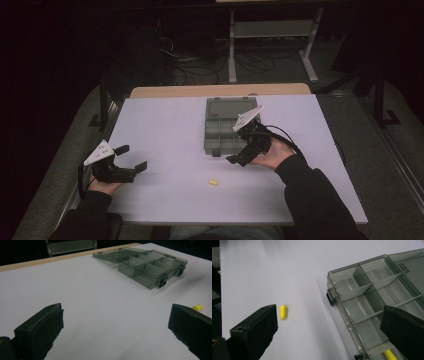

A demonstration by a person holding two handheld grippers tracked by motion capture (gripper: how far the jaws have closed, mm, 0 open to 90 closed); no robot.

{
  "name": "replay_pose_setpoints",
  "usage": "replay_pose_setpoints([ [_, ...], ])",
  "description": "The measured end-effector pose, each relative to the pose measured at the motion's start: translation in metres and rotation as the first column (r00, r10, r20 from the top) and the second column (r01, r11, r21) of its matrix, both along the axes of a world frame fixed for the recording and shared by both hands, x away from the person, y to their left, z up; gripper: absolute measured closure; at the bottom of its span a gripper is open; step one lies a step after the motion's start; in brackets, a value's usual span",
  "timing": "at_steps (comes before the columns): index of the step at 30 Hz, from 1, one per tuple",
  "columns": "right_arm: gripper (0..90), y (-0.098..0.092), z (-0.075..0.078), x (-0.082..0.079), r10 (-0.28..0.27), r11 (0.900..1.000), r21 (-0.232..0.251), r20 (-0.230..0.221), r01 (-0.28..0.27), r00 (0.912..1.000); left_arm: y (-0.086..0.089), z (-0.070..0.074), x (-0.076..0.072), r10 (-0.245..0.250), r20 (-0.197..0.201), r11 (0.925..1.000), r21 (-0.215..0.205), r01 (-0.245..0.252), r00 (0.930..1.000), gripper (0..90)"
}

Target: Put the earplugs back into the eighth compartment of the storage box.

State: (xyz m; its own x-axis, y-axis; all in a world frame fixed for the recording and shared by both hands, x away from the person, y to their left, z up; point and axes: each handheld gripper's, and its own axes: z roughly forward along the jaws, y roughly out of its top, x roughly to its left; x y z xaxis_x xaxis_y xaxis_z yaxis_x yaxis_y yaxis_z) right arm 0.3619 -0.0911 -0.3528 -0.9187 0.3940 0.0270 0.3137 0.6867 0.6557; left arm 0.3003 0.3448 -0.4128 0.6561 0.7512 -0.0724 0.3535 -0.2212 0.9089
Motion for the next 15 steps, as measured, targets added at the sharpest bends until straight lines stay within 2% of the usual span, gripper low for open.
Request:
replay_pose_setpoints([
  [7,0.7,0.008,-0.004,-0.005,0.033,0.999,0.002,-0.006,-0.033,0.9995,0.0,0.0,0.0,-0.001,0.001,1.0,0.0,0.001,1.0,0.0],
  [15,0.7,0.02,-0.009,-0.012,0.074,0.997,-0.02,-0.02,-0.075,0.997,0.0,0.0,0.0,-0.002,0.001,1.0,0.001,0.002,1.0,0.0],
])
